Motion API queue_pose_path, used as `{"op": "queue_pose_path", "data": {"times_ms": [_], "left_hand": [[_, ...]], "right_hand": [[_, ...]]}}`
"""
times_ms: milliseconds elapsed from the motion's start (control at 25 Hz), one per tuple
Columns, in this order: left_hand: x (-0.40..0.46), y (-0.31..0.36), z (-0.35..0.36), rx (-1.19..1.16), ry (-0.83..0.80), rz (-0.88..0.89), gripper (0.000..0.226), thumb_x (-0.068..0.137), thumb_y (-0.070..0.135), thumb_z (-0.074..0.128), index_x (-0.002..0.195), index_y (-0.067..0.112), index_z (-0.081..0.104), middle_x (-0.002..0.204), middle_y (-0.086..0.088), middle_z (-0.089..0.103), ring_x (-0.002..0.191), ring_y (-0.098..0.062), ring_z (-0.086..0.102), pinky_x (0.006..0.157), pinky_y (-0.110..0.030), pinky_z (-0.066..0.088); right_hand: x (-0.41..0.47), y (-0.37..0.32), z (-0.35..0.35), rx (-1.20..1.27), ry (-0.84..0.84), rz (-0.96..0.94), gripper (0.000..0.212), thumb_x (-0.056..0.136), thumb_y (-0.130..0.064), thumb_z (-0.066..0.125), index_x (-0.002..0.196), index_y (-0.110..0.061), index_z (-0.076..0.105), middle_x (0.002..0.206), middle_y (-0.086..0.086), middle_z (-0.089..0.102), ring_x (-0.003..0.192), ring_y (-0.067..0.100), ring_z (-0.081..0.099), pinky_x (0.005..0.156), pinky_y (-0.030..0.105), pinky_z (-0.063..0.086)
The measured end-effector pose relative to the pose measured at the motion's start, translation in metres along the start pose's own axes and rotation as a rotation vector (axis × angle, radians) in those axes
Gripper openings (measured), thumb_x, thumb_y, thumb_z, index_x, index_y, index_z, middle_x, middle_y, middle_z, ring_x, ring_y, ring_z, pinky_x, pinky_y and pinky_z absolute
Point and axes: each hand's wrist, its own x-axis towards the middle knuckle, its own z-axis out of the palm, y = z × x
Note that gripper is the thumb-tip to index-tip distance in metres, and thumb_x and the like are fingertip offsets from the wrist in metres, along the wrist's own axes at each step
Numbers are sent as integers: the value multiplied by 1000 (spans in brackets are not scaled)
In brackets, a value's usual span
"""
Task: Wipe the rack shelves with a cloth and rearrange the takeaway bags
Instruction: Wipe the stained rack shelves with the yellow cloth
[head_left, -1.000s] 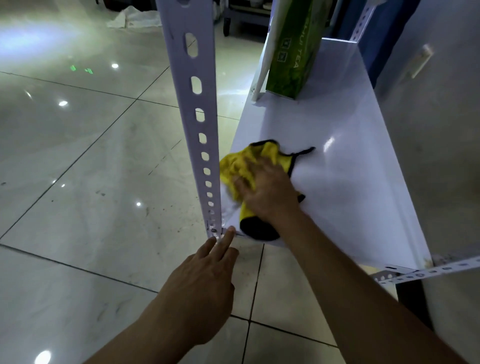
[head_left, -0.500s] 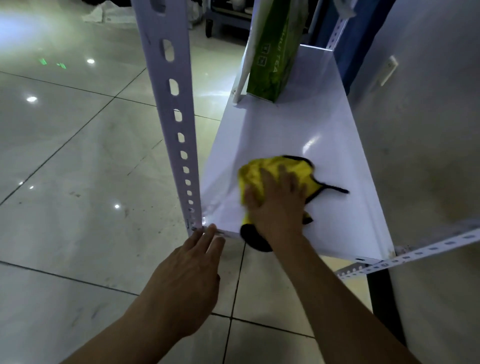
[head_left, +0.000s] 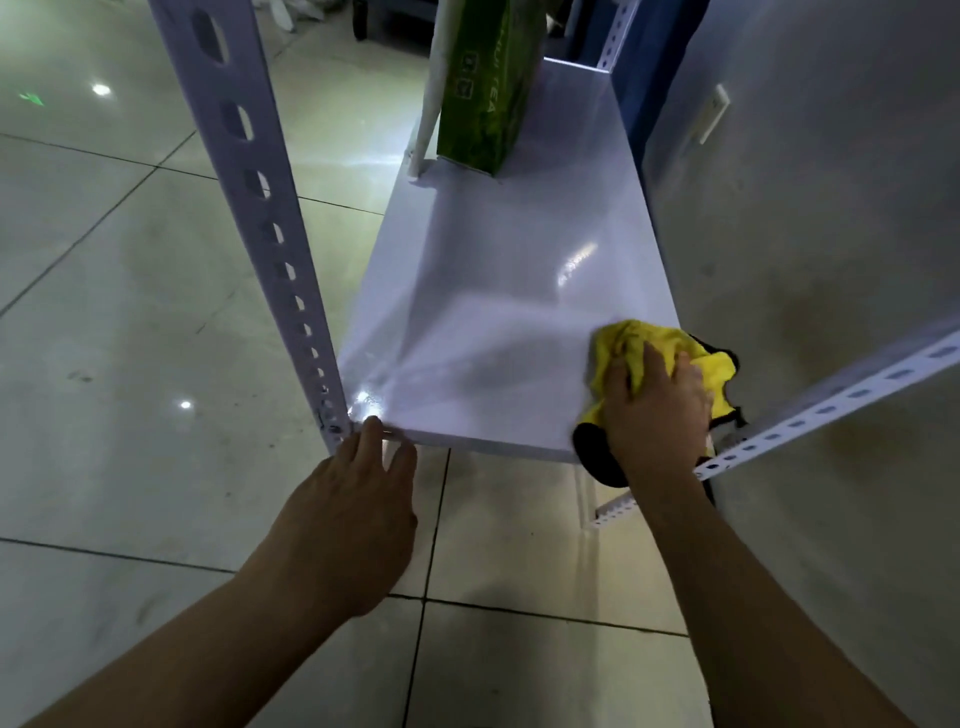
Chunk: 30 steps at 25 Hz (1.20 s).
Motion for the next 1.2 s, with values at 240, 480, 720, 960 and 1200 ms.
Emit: {"op": "queue_pose_path", "data": {"times_ms": [240, 480, 720, 960, 1200], "left_hand": [[3, -2, -6, 46, 41, -9, 53, 100, 30, 38, 150, 19, 27, 147, -6, 34, 128, -21, 45, 105, -30, 40], [13, 7, -3, 144, 66, -88, 44, 102, 33, 29, 143, 19, 31, 138, -8, 36, 119, -23, 47, 95, -27, 39], [14, 3, -4, 2, 104, -91, 47, 103, 35, 38, 147, 19, 32, 142, -6, 37, 125, -20, 48, 99, -28, 44], [17, 7, -4, 36, 88, -107, 45, 103, 37, 35, 143, 17, 36, 137, -7, 39, 121, -22, 49, 97, -29, 45], [16, 10, -2, 58, 83, -107, 46, 103, 38, 35, 144, 17, 35, 137, -8, 38, 122, -22, 49, 97, -29, 45]], "right_hand": [[-54, -106, 38, 45, -80, -474, 51, 99, -46, 44, 141, -21, 56, 147, 19, 49, 136, 39, 43, 113, 49, 30], [-35, -102, 41, 196, -205, -654, 48, 98, -43, 52, 139, -19, 58, 141, 17, 55, 132, 35, 47, 112, 45, 33], [-5, -17, 8, 2, 36, -148, 50, 98, -41, 45, 135, -8, 56, 123, 26, 59, 114, 44, 53, 98, 54, 41], [-42, -43, 12, 56, -44, -391, 61, 92, -43, 29, 136, -6, 51, 130, 25, 54, 111, 45, 52, 95, 52, 42], [12, -30, 18, 163, -114, -275, 49, 99, -39, 49, 141, -14, 52, 145, 19, 47, 125, 42, 47, 104, 50, 40]]}}
